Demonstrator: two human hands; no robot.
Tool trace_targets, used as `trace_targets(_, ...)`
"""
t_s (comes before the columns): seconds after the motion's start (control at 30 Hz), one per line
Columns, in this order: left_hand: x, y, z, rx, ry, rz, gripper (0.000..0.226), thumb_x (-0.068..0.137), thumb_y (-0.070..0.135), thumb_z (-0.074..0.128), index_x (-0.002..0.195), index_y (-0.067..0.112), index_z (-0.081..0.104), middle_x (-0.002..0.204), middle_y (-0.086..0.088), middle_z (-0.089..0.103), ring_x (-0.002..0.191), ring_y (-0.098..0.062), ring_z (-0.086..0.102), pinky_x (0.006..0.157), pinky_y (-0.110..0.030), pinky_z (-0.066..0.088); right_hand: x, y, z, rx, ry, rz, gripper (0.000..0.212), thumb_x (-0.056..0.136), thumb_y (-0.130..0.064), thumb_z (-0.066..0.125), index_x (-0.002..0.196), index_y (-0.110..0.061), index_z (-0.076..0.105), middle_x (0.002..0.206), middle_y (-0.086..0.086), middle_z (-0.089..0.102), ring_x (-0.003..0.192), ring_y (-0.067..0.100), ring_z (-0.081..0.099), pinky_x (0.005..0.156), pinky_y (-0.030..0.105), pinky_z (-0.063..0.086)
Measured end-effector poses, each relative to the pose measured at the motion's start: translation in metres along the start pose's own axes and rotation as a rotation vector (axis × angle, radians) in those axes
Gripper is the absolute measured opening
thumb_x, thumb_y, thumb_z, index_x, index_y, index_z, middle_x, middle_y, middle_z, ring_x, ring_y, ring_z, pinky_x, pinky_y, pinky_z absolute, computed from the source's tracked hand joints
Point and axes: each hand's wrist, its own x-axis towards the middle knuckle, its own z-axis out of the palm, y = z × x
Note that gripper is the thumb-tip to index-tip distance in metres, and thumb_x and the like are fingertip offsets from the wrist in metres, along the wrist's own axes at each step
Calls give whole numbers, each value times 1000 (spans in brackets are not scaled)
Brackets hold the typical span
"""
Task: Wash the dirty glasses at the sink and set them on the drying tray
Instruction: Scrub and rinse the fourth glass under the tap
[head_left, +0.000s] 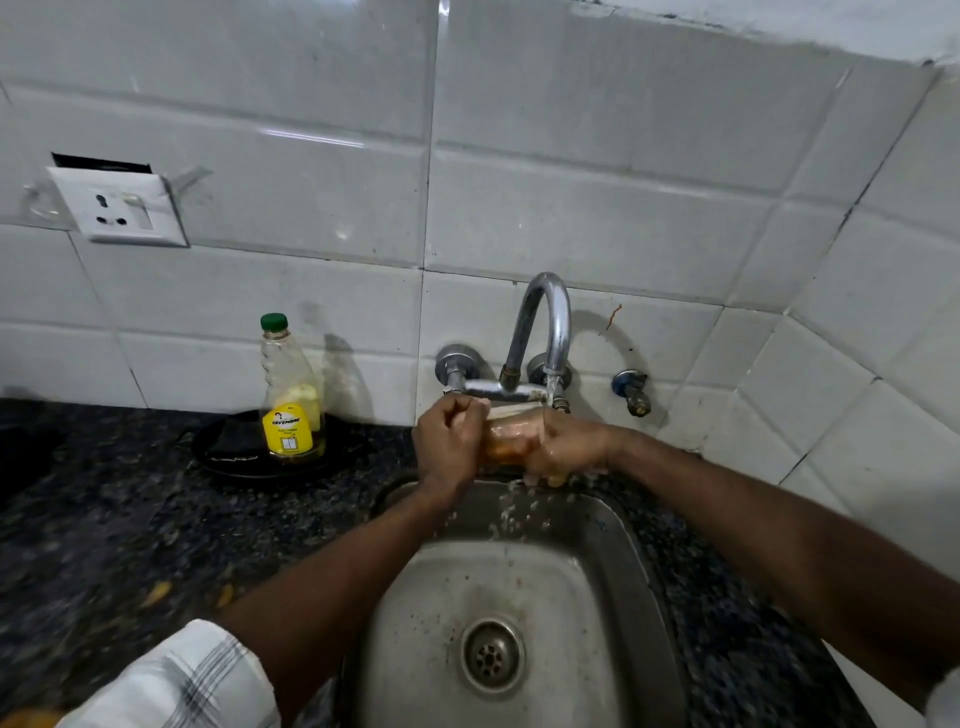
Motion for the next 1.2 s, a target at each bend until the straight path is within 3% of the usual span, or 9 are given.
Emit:
trace_targets(0.17, 10, 14, -7, -78, -268, -677, 32, 95, 37, 50, 97, 7, 63, 78, -13, 68, 52, -23, 60, 40, -24, 40, 1, -6, 3, -353, -9, -197, 51, 89, -1, 56, 120, -41, 60, 117, -11, 65, 107, 7, 61, 95, 34, 52)
trace_targets(0.33, -2, 4, -4, 46, -33, 30, 20, 96, 21, 59, 88, 5, 68, 83, -8, 69, 81, -25, 66, 64, -25, 54, 11, 4, 0, -232, -35, -118, 43, 84, 9, 60, 112, -24, 55, 98, -10, 59, 91, 4, 61, 84, 19, 53)
trace_targets(0.4, 9, 6, -2, 50, -101, -278, 29, 97, 28, 54, 86, 6, 67, 77, -9, 67, 69, -25, 62, 52, -31, 50, 5, 4, 0, -324, -9, -91, 36, 86, 5, 58, 117, -14, 60, 101, -11, 61, 95, 0, 62, 86, 16, 51)
trace_targets(0.5, 14, 15, -9, 7, -351, -705, 35, 97, 40, 47, 101, 8, 61, 84, -16, 67, 55, -25, 59, 40, -23, 40, -3, 1, 5, -569, 16, -181, 45, 87, -4, 58, 129, -21, 61, 125, 1, 63, 114, 16, 59, 101, 35, 49)
trace_targets(0.7, 1, 5, 4, -20, -65, -151, 26, 100, 26, 55, 95, 3, 67, 87, -9, 68, 80, -26, 65, 55, -18, 46, -3, 1, 2, -315, 12, -167, 52, 85, 3, 59, 122, -34, 58, 116, -5, 64, 106, 7, 62, 100, 36, 52)
trace_targets(0.8, 6, 9, 2, -5, -205, -561, 33, 97, 34, 50, 100, 4, 64, 84, -14, 67, 59, -24, 58, 39, -20, 37, 0, 11, 4, -543, 0, -221, 59, 87, -6, 58, 135, -42, 53, 129, -4, 63, 106, 6, 59, 94, 24, 47)
trace_targets(0.87, 7, 7, -1, 1, -274, -611, 38, 95, 41, 52, 104, 7, 63, 90, -17, 69, 61, -26, 61, 40, -22, 40, -1, 10, 10, -496, -6, -191, 61, 84, -8, 57, 135, -42, 53, 131, -1, 60, 112, 12, 58, 97, 31, 50)
trace_targets(1.03, 2, -4, 2, 37, -80, -75, 27, 97, 23, 59, 79, 6, 71, 73, -8, 67, 71, -21, 62, 60, -29, 45, -2, 8, 5, -176, -90, -125, 54, 76, 7, 59, 117, -29, 64, 99, -16, 65, 91, -3, 64, 79, 16, 49)
trace_targets(1.2, 18, -3, -9, 16, -508, -708, 50, 94, 49, 45, 117, 7, 60, 99, -19, 66, 72, -29, 62, 45, -29, 47, 3, 10, 9, -389, 7, -193, 45, 84, -4, 58, 115, -36, 60, 110, -12, 64, 101, 6, 61, 90, 29, 53)
